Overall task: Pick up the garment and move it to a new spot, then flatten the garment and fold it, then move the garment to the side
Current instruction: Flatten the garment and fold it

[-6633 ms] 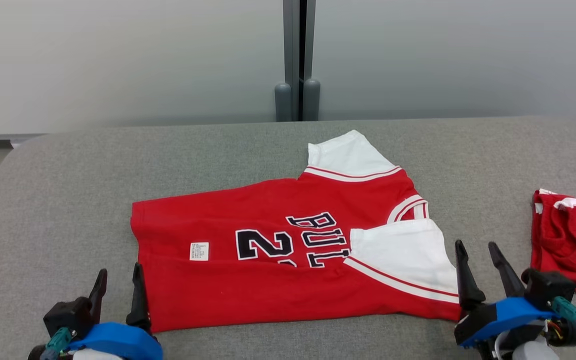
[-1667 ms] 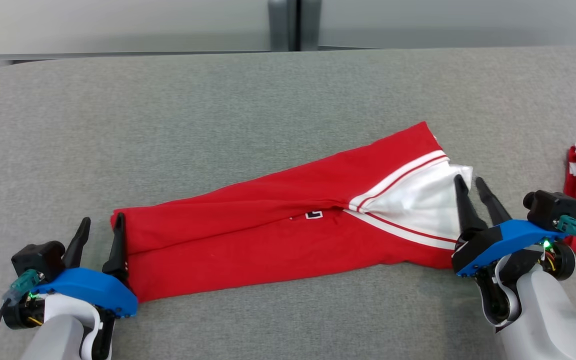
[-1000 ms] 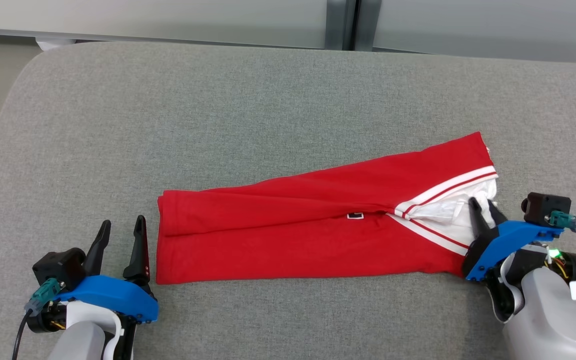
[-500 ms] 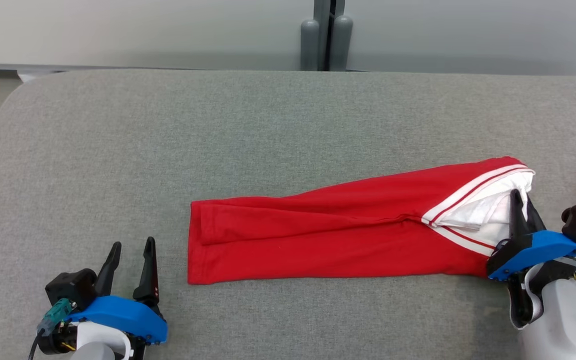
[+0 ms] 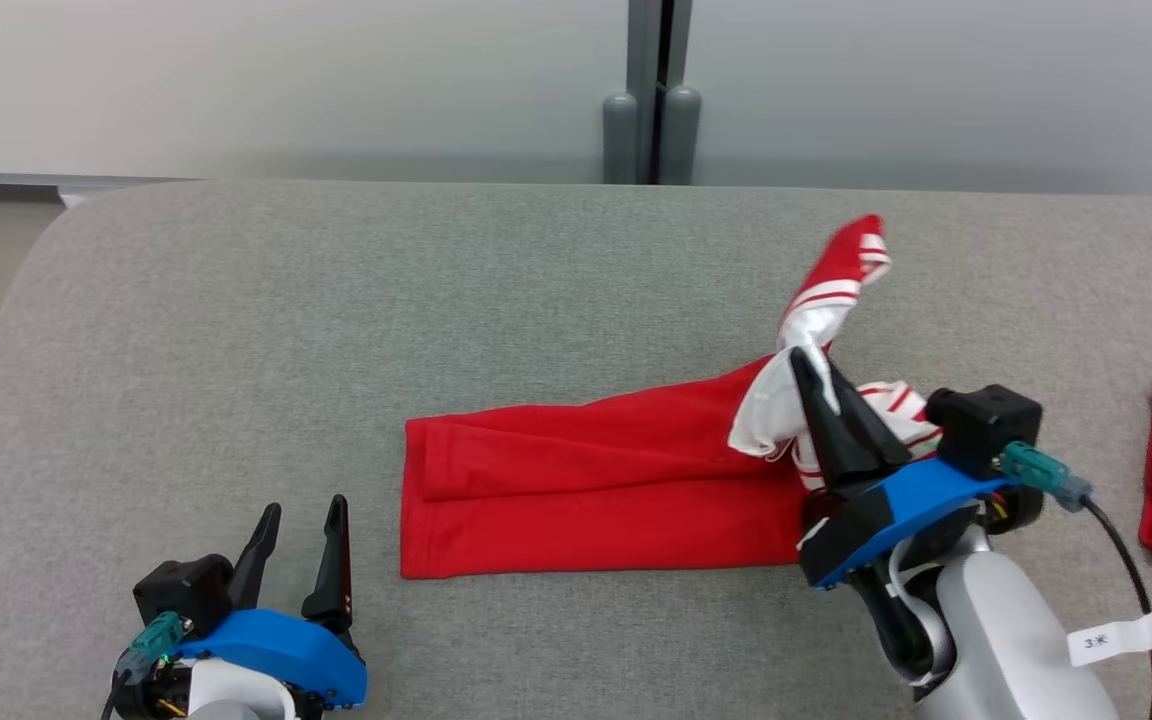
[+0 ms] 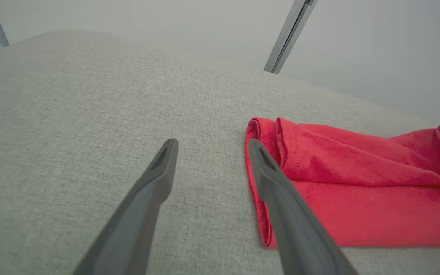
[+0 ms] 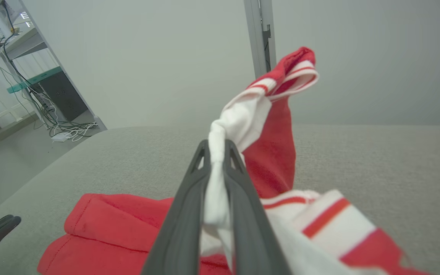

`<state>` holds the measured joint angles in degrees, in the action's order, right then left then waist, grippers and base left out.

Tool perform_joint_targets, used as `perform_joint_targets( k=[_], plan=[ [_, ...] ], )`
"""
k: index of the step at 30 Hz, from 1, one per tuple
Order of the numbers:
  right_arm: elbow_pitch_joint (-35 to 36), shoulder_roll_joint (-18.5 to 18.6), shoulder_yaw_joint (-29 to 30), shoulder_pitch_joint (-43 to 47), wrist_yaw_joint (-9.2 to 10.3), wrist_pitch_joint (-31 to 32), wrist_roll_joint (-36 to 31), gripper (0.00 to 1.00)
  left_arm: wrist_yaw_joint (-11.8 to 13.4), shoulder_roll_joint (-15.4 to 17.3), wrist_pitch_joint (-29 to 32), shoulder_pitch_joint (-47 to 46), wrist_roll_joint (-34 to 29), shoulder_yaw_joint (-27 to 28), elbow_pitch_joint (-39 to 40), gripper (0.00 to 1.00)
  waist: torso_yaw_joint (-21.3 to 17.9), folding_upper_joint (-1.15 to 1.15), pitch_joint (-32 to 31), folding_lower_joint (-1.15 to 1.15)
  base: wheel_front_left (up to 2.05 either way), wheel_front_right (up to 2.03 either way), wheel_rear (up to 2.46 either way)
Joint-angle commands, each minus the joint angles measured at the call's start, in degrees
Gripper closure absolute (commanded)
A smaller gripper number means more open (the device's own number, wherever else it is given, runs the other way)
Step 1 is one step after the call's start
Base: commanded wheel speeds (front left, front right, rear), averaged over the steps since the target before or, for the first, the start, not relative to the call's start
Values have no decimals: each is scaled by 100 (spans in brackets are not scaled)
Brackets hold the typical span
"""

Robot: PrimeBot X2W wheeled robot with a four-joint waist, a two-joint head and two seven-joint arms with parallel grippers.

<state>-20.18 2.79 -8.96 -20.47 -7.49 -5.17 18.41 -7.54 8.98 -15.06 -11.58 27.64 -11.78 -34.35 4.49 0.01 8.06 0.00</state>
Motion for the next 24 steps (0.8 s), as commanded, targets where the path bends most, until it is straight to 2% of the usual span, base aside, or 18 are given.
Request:
perform_joint_targets(
  k=[1,8,18,19,20,21,24],
  plan=[
    [92,24,-205,73,0,42,117,100,9,8,-11,-18,-1,4,2,0,124,-1,35,0,0,0,0],
    [-187,26,-1156,-182,0,139,525,100,9,-17,-11,-152,-23,-219,-31,0,744,-1,83,0,0,0,0],
    [-1154,26,-1863,-734,0,-80,1017,100,9,-81,-11,-304,117,-557,-178,0,1480,-1,147,0,0,0,0],
    [-1221,26,-1925,-804,0,-128,1064,83,9,-87,-11,-310,132,-577,-190,0,1507,-1,150,0,0,0,0],
    [-1277,26,-1967,-876,0,-191,1123,57,9,-83,-11,-315,143,-574,-204,0,1520,-1,149,0,0,0,0],
    [-1328,26,-1998,-933,0,-281,1176,0,9,-76,-11,-317,148,-564,-216,0,1522,-1,142,0,0,0,0],
    [-1480,30,-1988,-1056,0,-593,1213,0,9,-42,-11,-285,120,-465,-226,0,1418,-1,91,0,0,0,0]
  ],
)
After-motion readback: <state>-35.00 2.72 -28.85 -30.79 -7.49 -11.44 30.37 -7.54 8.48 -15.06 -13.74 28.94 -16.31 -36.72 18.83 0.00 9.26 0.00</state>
